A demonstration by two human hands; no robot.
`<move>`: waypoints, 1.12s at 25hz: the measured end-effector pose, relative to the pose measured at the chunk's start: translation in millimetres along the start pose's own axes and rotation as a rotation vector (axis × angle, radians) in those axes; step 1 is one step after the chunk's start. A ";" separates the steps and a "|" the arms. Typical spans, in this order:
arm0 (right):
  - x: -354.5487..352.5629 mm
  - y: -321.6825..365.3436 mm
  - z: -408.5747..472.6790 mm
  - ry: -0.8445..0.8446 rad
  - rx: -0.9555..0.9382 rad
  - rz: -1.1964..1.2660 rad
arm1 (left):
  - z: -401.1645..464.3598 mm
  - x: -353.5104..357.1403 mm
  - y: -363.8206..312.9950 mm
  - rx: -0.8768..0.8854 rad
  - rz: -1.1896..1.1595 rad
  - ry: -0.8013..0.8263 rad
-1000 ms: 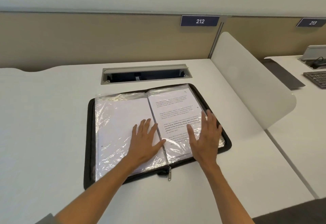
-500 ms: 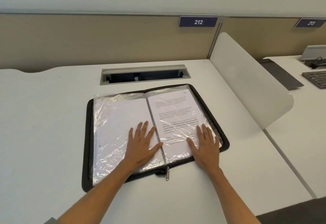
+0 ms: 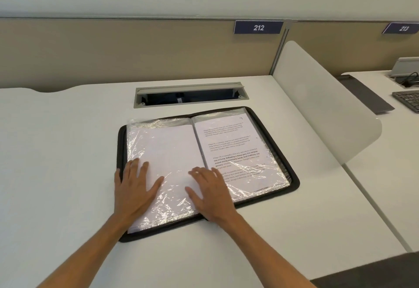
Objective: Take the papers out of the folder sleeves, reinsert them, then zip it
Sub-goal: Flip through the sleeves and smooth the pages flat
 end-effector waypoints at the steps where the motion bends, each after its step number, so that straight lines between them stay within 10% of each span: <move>1: 9.9 13.9 3.2 0.070 -0.043 -0.007 | -1.7 -0.2 10.1 -0.033 0.009 0.007; 7: 56.4 63.4 10.7 0.530 0.103 0.056 | -8.3 9.2 43.9 -0.103 -0.060 0.113; 14: 72.7 58.8 6.4 0.573 0.128 -0.026 | -12.8 7.7 53.4 -0.143 -0.352 0.052; 21: 62.3 57.5 17.1 0.445 0.435 0.439 | -12.9 9.2 52.7 -0.111 -0.301 0.003; 28: 12.6 31.1 24.4 -0.075 0.922 1.127 | -12.9 13.0 53.2 -0.115 -0.257 0.021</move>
Point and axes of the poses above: each hand's wrist, its own z-axis towards the middle knuckle, its own x-axis out of the palm, y = z × x, the point moved 4 cm from there along z, towards the middle knuckle, and after that the axes turned 3 degrees about z, right-handed, at the moved point
